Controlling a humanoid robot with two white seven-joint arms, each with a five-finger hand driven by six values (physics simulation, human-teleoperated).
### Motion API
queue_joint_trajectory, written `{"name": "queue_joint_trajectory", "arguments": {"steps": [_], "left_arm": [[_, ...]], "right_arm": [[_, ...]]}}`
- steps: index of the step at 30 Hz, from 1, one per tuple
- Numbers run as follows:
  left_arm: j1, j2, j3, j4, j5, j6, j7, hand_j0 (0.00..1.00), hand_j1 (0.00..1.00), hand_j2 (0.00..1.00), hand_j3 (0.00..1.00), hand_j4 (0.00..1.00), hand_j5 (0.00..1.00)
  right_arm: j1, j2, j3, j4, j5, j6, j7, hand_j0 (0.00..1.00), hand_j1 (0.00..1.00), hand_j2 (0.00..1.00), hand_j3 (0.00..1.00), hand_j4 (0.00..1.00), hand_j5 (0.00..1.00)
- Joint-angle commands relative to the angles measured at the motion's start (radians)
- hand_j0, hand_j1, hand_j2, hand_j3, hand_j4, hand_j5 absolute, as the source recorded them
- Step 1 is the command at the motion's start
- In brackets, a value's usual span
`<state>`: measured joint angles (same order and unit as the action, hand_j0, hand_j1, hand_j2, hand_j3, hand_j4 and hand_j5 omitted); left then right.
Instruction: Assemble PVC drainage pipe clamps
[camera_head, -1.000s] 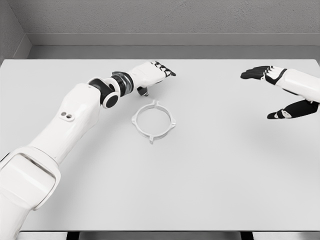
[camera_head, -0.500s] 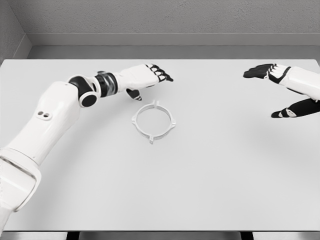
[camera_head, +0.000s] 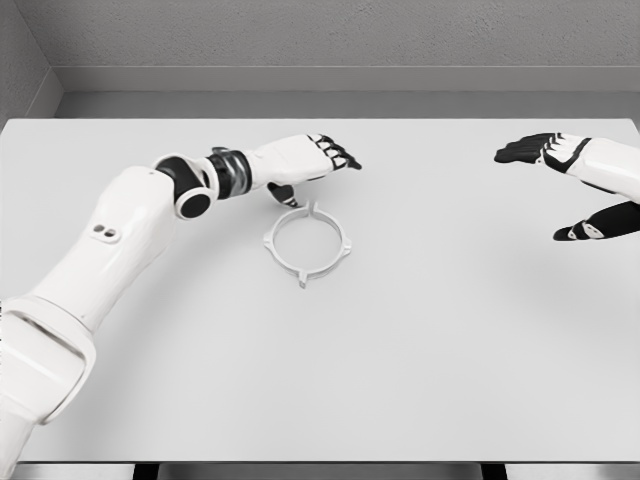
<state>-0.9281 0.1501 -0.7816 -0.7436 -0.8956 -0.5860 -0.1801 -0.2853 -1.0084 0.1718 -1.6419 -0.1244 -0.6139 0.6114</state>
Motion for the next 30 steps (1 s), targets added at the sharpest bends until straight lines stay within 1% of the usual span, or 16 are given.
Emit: {"name": "queue_joint_trajectory", "arguments": {"steps": [1, 25, 27, 30], "left_arm": [[0.000, -0.009, 0.002, 0.000, 0.006, 0.002, 0.001, 1.00, 1.00, 1.00, 1.00, 1.00, 1.00], [-0.002, -0.021, 0.002, 0.000, 0.014, 0.000, 0.001, 1.00, 1.00, 1.00, 1.00, 1.00, 1.00], [-0.002, -0.021, 0.002, 0.000, 0.015, 0.000, 0.001, 1.00, 1.00, 1.00, 1.00, 1.00, 1.00], [-0.005, -0.011, 0.013, 0.000, 0.018, 0.002, 0.001, 1.00, 1.00, 1.00, 1.00, 1.00, 1.00]], "right_arm": [[0.000, -0.009, 0.000, -0.009, -0.008, 0.003, -0.001, 1.00, 1.00, 1.00, 1.00, 1.00, 1.00], [0.000, -0.010, -0.002, -0.023, -0.009, 0.003, -0.001, 1.00, 1.00, 1.00, 1.00, 1.00, 1.00], [0.000, -0.024, -0.003, -0.023, -0.009, 0.003, -0.001, 1.00, 1.00, 1.00, 1.00, 1.00, 1.00], [0.000, -0.024, -0.003, -0.023, -0.009, 0.003, -0.001, 1.00, 1.00, 1.00, 1.00, 1.00, 1.00]]}}
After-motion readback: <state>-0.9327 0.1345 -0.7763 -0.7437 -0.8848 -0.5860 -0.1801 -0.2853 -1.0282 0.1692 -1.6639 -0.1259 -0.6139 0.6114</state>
